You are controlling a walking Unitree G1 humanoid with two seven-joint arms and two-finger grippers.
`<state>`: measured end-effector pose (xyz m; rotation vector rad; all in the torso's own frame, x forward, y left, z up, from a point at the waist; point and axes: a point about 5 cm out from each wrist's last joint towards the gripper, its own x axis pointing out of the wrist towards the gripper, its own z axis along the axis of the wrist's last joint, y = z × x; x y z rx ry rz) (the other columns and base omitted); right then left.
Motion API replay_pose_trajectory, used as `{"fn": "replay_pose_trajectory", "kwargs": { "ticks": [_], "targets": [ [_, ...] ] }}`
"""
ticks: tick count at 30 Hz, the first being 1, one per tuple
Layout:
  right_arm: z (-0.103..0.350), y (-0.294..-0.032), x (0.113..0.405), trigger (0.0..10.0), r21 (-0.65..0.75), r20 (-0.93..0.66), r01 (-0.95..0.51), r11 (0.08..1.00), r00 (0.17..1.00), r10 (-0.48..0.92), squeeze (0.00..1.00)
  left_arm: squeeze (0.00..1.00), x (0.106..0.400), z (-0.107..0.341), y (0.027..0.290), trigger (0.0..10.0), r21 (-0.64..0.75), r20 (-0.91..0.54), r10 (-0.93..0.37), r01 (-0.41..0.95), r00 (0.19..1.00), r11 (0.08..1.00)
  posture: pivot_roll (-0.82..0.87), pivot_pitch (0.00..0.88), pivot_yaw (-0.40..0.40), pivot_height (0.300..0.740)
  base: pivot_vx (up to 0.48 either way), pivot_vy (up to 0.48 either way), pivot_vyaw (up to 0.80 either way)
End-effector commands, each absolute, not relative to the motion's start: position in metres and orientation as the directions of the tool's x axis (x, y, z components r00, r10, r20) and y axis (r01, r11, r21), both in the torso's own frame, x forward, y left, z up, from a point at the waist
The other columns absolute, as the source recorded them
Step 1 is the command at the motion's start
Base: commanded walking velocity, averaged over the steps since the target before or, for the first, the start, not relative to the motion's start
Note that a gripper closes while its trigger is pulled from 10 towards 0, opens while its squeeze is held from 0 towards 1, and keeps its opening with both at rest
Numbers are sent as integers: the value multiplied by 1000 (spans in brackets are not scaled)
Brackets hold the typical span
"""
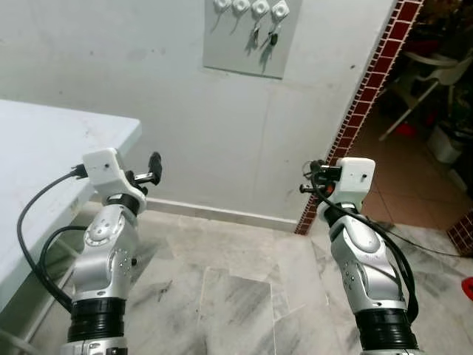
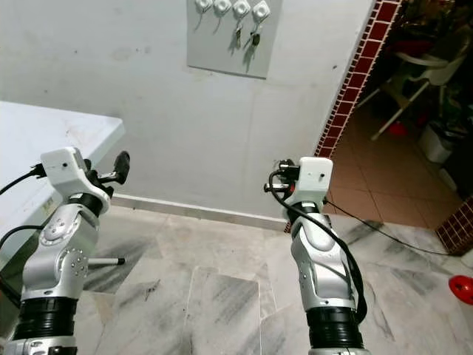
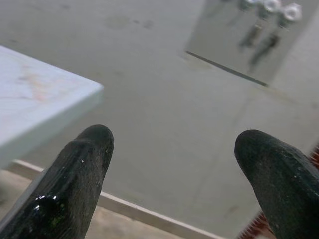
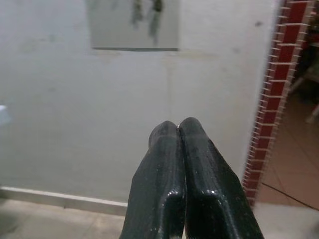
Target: Hang keys on a hook
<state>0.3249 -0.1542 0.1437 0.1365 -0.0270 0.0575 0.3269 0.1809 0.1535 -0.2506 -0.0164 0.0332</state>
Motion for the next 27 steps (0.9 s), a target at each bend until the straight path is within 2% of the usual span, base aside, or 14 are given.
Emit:
{"fn": "replay_pose_trajectory", "kwargs": {
  "ticks": [1, 7, 10, 14, 27],
  "targets": [
    [148, -164, 327, 10000, 160, 10, -4, 987, 1000, 3, 0, 0, 330, 157, 176, 10000, -252, 2, 9, -8, 1000, 968, -1, 0, -68, 740, 0, 0, 0],
    [148, -164, 326, 10000, 188, 15, -34, 982, 999, 32, 0, 0, 330, 157, 177, 10000, -231, -6, 3, -4, 1000, 973, -2, 0, -62, 740, 0, 0, 0],
    [156, -163, 323, 10000, 93, 91, -53, 994, 995, 44, 0, 0, 332, 158, 176, 10000, -242, 2, -15, 15, 1000, 970, -5, 0, -60, 740, 0, 0, 0],
    [159, -162, 323, 10000, 68, 109, -61, 996, 993, 54, 0, 0, 332, 160, 175, 10000, -244, 19, -22, 25, 1000, 970, -8, 0, -61, 740, 0, 0, 0],
    [167, -166, 322, 10000, 37, 151, -70, 997, 987, 64, 0, 0, 332, 167, 181, 10000, -267, 42, -16, 27, 999, 963, -8, 0, -64, 740, 373, 0, 0]
  ]
}}
